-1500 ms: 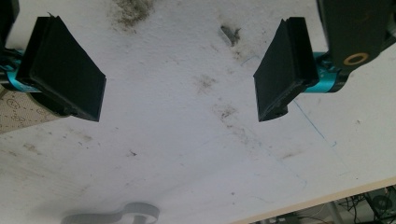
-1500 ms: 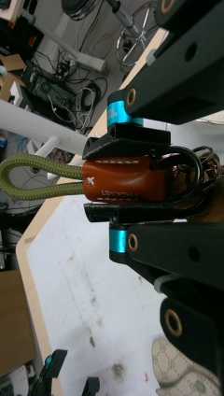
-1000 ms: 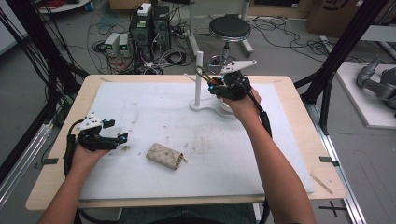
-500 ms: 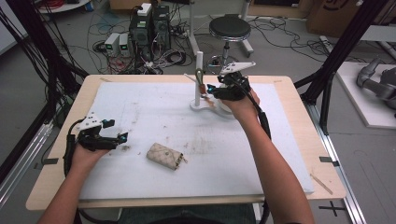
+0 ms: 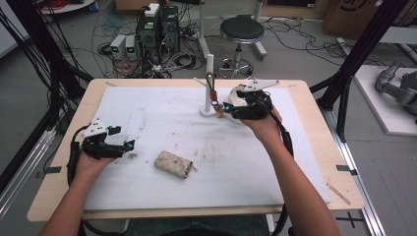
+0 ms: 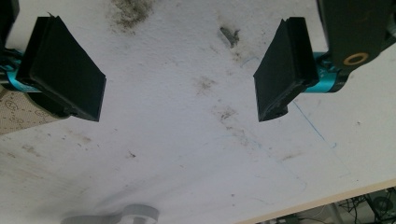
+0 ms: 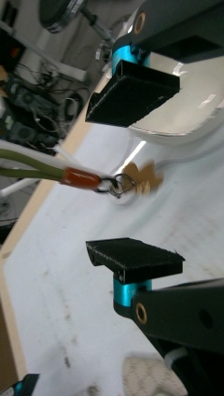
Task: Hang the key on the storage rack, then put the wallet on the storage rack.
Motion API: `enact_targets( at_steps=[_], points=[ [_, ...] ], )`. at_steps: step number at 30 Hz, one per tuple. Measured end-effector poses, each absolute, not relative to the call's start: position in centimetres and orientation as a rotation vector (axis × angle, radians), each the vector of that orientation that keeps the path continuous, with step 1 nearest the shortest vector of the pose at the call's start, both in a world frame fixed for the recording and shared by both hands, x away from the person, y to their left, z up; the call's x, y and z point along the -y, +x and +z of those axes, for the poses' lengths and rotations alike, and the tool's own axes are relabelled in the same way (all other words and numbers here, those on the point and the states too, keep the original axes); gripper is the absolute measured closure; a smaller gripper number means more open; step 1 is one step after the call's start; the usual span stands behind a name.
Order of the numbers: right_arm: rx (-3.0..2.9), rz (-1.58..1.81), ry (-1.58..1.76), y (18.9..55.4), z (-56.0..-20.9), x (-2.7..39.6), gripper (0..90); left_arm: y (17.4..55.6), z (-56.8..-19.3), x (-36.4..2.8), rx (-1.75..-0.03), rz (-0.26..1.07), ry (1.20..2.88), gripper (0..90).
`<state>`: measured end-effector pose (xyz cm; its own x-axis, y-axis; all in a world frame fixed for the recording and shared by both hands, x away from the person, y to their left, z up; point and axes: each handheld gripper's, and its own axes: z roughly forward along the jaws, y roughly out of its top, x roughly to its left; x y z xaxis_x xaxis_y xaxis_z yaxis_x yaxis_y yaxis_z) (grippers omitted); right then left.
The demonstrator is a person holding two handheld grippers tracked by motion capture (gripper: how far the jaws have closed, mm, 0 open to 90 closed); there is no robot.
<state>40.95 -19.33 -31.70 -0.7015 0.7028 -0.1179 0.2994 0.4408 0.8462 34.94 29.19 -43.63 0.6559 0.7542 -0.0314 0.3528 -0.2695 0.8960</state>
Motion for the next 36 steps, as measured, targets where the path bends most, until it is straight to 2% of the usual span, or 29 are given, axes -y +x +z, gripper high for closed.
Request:
enact_targets(
  at_steps=[16,24,36],
  points=[
    [-2.172,1.258,0.976,37.2,-36.6,25.2,22.5,35.0,-43.6,-29.2,-0.88,0.5,1.866,16.5],
    [-2.237,1.245,1.031,37.4,-39.7,26.2,21.2,35.0,-43.7,-29.1,-0.876,0.502,1.862,16.5],
    [-2.232,1.253,1.029,37.4,-39.9,26.0,20.9,35.0,-43.7,-29.2,-0.883,0.496,1.856,16.5]
  ],
)
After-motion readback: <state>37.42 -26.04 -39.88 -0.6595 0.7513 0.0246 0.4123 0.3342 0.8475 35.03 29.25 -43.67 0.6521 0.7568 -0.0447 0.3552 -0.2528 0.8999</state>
